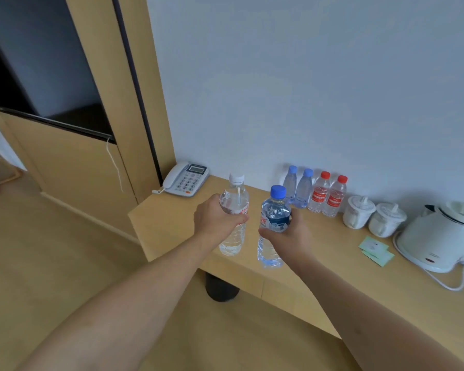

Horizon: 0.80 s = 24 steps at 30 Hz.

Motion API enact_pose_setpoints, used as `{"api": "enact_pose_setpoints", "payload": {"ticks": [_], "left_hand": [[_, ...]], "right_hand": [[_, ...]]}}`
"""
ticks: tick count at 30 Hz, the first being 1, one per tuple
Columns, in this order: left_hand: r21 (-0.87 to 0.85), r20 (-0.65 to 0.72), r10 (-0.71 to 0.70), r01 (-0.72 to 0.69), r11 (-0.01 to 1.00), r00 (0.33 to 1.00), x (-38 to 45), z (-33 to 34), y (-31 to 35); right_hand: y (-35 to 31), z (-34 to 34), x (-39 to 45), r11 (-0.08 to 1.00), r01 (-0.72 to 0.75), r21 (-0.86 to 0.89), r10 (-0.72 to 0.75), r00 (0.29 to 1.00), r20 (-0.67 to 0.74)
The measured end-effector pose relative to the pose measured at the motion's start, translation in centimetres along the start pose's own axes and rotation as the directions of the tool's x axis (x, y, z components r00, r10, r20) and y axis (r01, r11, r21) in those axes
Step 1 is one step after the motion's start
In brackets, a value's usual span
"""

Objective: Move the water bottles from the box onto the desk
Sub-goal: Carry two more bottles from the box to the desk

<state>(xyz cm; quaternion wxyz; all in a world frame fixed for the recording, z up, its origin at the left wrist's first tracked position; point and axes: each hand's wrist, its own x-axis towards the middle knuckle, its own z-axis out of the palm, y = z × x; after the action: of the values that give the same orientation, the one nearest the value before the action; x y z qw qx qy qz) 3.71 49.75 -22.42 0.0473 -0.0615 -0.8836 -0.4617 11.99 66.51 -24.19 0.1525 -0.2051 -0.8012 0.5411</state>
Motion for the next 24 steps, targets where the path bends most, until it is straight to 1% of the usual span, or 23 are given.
{"api": "enact_pose_setpoints", "payload": {"ticks": [6, 10, 16, 20, 24], "left_hand": [[0.031, 0.119, 0.042, -0.046, 0.998, 0.992, 10.6, -1.1, -1.1], [0.052, 0.190, 0.066, -0.077, 0.996, 0.980, 16.1, -0.1, -1.5], [0.030, 0.321, 0.041, -0.054, 0.998, 0.946, 22.2, 4.2, -2.7], [0.026, 0.381, -0.009, -0.001, 1.000, 0.925, 26.2, 8.1, -3.6], [0.046, 0.446, -0.058, 0.042, 0.998, 0.893, 29.7, 11.4, -4.1]], "right_hand": [[-2.2, 5.4, 6.4, 0.996, -0.088, -0.029, 0.086, 0.994, -0.069], [-2.5, 7.3, 10.2, 0.992, -0.126, -0.017, 0.124, 0.985, -0.118], [-1.4, 8.1, 16.8, 0.985, -0.160, -0.068, 0.150, 0.979, -0.136], [0.6, 8.3, 21.9, 0.977, -0.177, -0.120, 0.166, 0.981, -0.098], [2.6, 8.2, 26.8, 0.966, -0.221, -0.137, 0.213, 0.974, -0.073]]}}
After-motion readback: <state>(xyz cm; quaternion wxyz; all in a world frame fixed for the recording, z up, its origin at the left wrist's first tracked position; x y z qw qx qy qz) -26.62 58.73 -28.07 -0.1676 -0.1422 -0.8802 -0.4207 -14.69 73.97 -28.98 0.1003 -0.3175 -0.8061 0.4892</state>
